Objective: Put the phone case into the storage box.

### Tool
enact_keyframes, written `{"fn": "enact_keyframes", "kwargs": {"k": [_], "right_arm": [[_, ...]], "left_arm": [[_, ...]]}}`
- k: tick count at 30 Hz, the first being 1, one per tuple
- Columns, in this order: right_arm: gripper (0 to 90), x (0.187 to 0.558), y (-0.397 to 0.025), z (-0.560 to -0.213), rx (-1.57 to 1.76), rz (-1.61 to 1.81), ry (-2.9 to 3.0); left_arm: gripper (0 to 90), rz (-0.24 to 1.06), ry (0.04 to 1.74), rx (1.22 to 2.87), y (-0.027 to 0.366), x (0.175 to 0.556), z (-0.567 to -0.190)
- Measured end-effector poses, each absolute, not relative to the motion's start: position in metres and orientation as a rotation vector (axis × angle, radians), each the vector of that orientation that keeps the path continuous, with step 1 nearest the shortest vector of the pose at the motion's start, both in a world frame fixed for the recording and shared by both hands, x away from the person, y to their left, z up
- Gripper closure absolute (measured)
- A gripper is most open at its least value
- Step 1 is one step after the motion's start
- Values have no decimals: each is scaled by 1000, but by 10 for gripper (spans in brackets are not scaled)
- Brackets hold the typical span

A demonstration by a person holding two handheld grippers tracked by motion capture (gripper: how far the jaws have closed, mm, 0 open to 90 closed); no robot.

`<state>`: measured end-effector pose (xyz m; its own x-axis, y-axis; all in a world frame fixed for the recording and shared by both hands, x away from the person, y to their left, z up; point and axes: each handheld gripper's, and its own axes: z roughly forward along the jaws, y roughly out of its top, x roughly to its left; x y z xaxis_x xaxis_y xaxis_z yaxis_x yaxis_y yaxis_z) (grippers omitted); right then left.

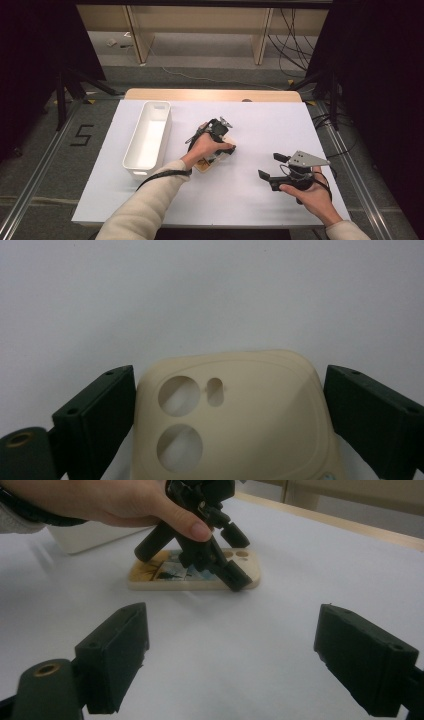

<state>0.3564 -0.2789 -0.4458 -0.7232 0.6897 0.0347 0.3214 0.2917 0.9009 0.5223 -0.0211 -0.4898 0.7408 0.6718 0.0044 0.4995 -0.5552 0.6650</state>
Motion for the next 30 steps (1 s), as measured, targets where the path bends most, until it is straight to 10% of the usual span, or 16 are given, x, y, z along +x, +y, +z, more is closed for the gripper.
{"fn": "enact_keyframes", "kwargs": {"k": [30], "right_arm": [[154, 356, -278, -446, 914, 1405, 2213]], "left_arm": [[98, 308, 930, 2282, -21, 524, -489]]}}
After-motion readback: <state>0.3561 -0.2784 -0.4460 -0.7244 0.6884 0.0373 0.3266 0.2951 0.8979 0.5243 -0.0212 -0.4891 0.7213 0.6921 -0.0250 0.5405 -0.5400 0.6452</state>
